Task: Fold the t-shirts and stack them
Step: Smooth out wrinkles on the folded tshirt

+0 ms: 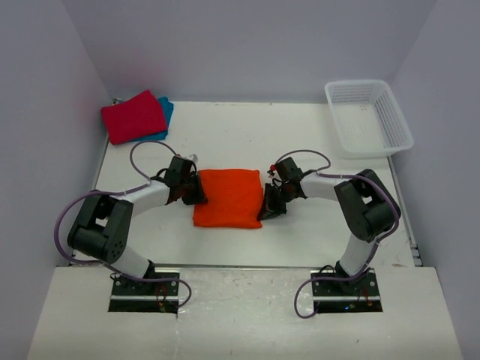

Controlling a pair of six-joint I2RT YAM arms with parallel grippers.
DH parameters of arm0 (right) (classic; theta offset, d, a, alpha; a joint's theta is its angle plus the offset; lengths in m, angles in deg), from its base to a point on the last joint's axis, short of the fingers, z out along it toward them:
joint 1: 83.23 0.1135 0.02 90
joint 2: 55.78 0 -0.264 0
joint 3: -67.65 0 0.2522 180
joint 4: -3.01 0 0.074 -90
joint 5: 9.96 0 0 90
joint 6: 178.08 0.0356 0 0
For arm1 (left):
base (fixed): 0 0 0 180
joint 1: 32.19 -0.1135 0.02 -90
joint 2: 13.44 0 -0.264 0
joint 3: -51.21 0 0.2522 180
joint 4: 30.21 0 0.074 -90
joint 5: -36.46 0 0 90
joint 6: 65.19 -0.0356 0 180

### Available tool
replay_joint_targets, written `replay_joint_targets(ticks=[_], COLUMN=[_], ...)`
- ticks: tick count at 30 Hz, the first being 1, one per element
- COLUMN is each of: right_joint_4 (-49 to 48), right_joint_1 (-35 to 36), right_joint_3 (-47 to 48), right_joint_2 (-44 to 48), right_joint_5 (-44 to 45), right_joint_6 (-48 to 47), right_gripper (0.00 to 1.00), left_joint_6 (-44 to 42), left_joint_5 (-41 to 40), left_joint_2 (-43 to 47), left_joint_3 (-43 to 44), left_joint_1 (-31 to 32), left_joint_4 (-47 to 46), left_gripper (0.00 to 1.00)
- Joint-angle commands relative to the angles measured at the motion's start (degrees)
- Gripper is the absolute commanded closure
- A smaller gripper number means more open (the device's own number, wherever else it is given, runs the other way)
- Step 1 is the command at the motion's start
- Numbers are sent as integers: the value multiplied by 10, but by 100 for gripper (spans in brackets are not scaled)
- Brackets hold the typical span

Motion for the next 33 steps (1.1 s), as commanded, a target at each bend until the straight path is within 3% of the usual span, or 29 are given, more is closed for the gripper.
replay_joint_targets(ticks=[1,6,16,17,21,24,28,33], right_joint_4=[-38,21,130,137,137,131,99,85], right_joint_1=[6,8,10,10,10,10,10,24], right_joint_3=[-12,21,105,108,104,94,75,111], right_joint_2=[-19,36,158,164,188,194,189,138], right_joint_5=[43,85,145,146,149,145,102,72], right_joint_6=[0,-19,-48,-48,-56,-61,-66,-78], right_gripper=[100,100,100,100,100,100,100,100], left_joint_6=[-26,-40,-53,-47,-22,-26,-38,-35], left_joint_5=[-16,-18,-133,-143,-189,-198,-157,-144], left_joint_2=[6,7,83,89,116,127,111,113], left_joint_3=[-7,8,90,93,110,112,105,80], left_joint_1=[-1,-1,-1,-1,-1,-1,-8,-25], left_joint_4=[-9,7,123,133,192,203,210,189], left_gripper=[100,100,99,96,44,19,14,18])
